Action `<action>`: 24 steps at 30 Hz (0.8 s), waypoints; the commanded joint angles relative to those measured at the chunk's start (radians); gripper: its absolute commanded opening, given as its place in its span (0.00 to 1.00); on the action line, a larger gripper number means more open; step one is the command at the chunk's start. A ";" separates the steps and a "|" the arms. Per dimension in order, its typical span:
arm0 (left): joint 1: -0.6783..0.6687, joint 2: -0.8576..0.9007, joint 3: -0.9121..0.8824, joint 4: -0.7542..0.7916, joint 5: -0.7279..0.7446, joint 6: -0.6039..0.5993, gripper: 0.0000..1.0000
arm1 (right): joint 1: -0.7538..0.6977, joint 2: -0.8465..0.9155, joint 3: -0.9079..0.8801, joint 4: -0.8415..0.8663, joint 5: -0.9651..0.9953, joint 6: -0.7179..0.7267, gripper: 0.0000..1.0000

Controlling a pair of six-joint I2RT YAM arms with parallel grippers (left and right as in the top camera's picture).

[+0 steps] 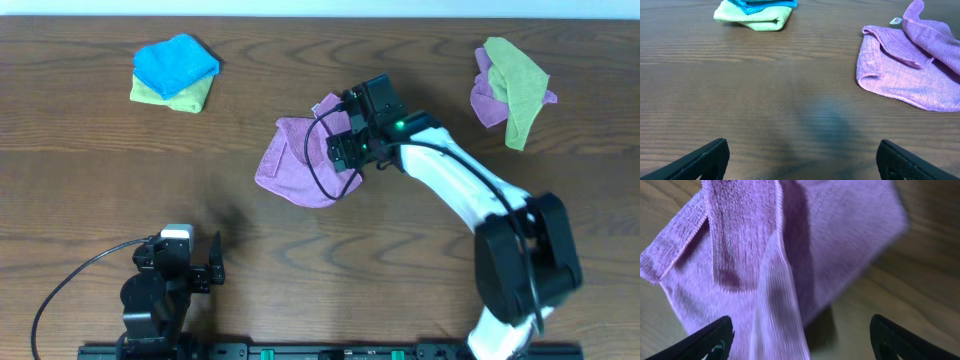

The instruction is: Fold the cloth

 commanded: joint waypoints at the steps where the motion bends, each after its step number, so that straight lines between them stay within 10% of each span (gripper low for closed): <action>1: -0.004 -0.006 -0.005 0.000 0.000 -0.004 0.95 | -0.008 0.026 -0.005 0.060 -0.070 -0.030 0.84; 24: -0.004 -0.006 -0.005 0.000 0.000 -0.004 0.95 | -0.006 0.242 0.227 0.210 -0.040 -0.006 0.68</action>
